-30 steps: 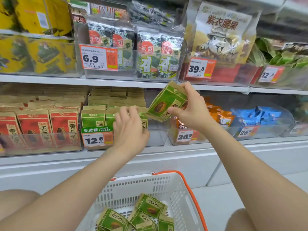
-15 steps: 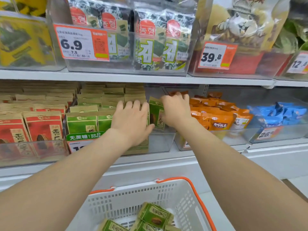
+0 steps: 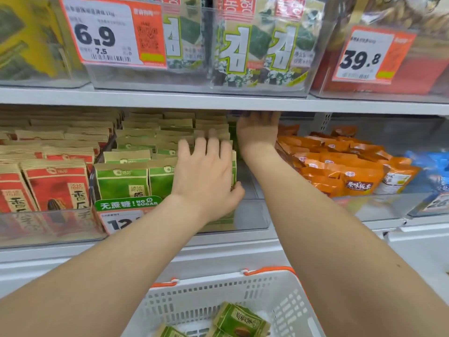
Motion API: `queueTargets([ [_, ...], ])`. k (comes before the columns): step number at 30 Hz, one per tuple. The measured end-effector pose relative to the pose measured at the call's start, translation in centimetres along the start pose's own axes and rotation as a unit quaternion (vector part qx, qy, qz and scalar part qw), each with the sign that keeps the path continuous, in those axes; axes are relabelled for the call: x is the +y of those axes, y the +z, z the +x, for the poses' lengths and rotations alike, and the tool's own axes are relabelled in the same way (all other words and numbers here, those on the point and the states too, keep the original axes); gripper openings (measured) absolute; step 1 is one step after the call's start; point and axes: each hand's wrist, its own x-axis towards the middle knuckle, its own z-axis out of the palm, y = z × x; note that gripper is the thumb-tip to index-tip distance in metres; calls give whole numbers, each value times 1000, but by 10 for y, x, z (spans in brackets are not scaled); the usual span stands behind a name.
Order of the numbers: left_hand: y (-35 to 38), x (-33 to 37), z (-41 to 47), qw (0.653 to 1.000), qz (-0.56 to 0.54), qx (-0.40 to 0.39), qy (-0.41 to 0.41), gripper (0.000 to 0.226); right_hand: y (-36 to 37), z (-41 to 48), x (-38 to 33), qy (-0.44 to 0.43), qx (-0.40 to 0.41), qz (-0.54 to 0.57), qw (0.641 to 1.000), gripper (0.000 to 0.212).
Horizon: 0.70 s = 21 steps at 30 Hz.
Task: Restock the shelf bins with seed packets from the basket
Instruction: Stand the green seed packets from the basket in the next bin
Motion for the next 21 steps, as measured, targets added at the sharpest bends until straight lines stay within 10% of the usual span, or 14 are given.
queueTargets([
  [6,0,-1,-2,1000,6,7,7,80,15,-3,0,-51,69,-31,996,26],
  [12,-3,-3,-3,1000,7,0,14,78,26,-18,6,-244,-95,-142,955,56],
  [21,-6,-10,-6,1000,-5,2,29,74,20,-35,6,-246,-127,-223,935,74],
])
